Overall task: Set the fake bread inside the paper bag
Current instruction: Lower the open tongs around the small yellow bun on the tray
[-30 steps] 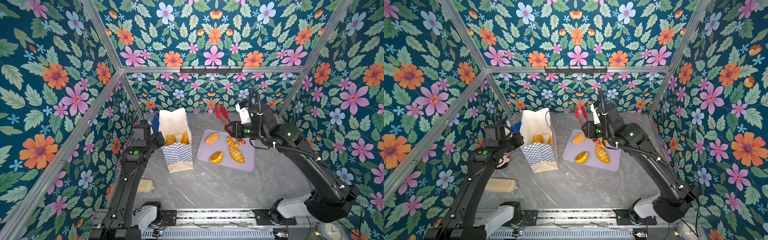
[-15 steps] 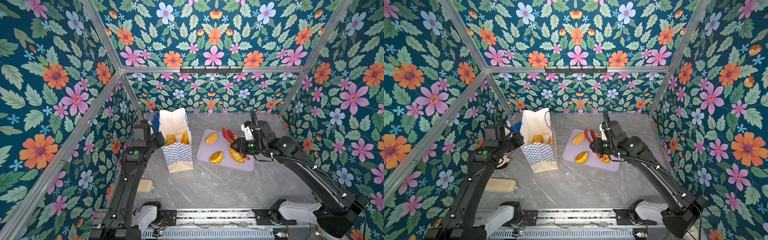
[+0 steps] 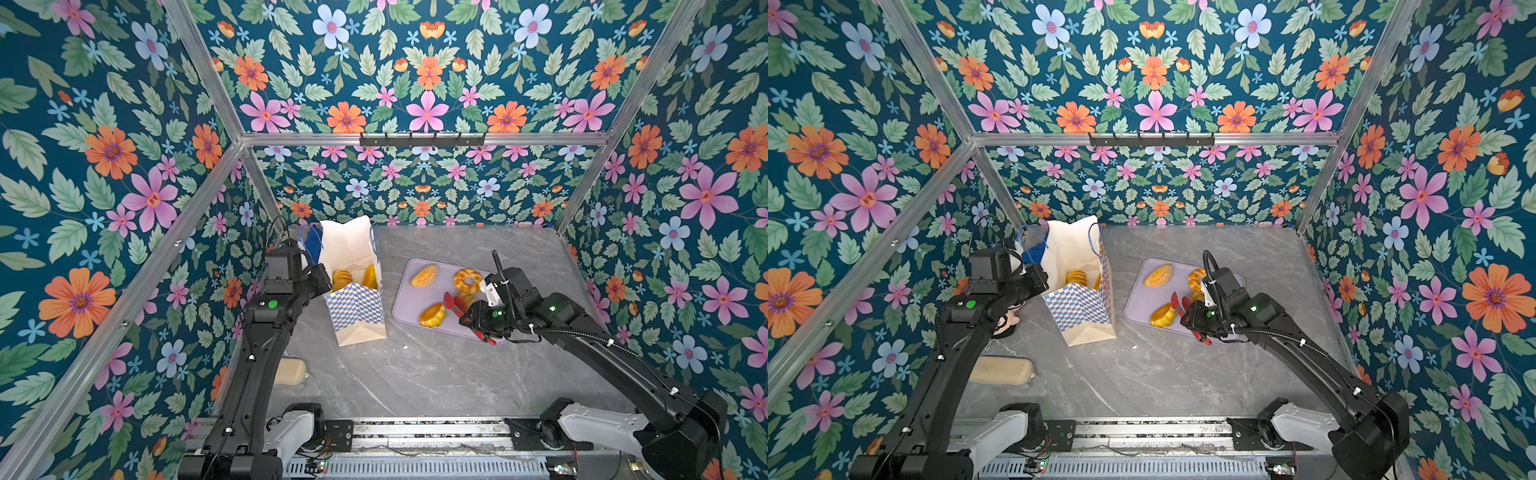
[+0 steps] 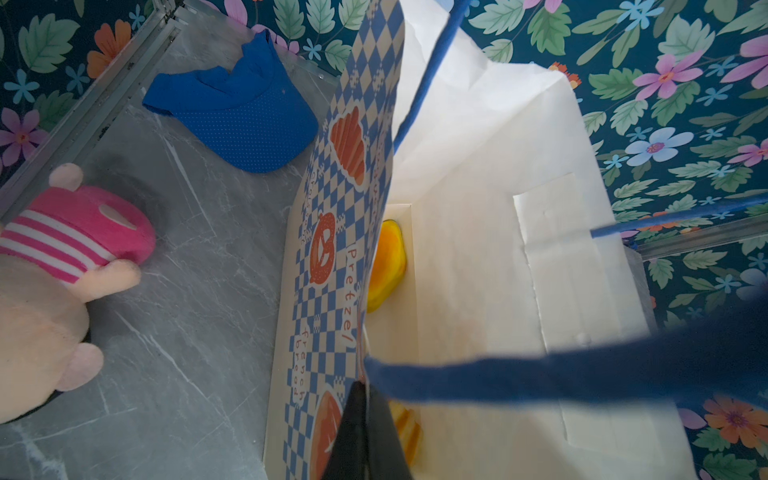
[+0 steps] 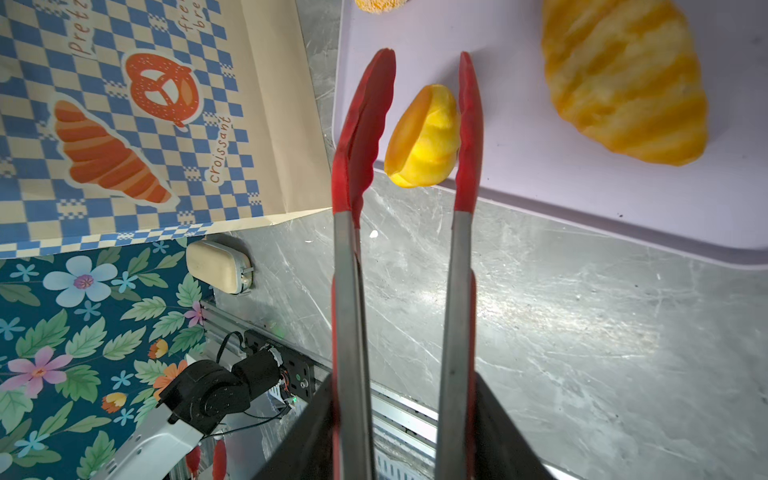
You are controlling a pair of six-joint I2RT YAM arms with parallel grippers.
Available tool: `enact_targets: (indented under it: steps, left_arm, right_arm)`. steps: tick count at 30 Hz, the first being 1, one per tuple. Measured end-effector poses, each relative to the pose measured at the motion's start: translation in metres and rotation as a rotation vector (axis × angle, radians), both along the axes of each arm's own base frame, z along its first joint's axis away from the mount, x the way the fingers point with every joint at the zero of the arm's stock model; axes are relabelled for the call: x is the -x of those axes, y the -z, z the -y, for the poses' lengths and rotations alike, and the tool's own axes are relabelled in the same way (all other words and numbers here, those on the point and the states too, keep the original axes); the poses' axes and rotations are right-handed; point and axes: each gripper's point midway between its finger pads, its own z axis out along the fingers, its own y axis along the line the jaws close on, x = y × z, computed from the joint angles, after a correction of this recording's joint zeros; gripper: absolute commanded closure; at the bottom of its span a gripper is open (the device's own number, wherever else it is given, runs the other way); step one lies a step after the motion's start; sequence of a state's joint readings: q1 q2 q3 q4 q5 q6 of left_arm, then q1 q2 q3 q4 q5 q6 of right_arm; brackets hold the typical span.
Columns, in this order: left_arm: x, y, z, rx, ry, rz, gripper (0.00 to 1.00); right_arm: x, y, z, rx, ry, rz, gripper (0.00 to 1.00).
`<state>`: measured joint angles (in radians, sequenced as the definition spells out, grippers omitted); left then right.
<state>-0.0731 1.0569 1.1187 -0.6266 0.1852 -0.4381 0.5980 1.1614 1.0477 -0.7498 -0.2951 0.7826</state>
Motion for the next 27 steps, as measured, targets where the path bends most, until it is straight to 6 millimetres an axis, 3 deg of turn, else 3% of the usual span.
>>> enact_targets:
  steps: [11, 27]
  left_arm:
    - [0.0, 0.003, 0.0, -0.02, 0.016, -0.009, 1.0]
    - [0.0, 0.004, 0.003, 0.013, 0.009, -0.001, 1.0]
  right_arm:
    - [0.001, 0.022, -0.005, -0.02, 0.011, -0.044, 0.5]
    - [-0.008, 0.037, -0.016, -0.032, 0.007, -0.07, 0.47]
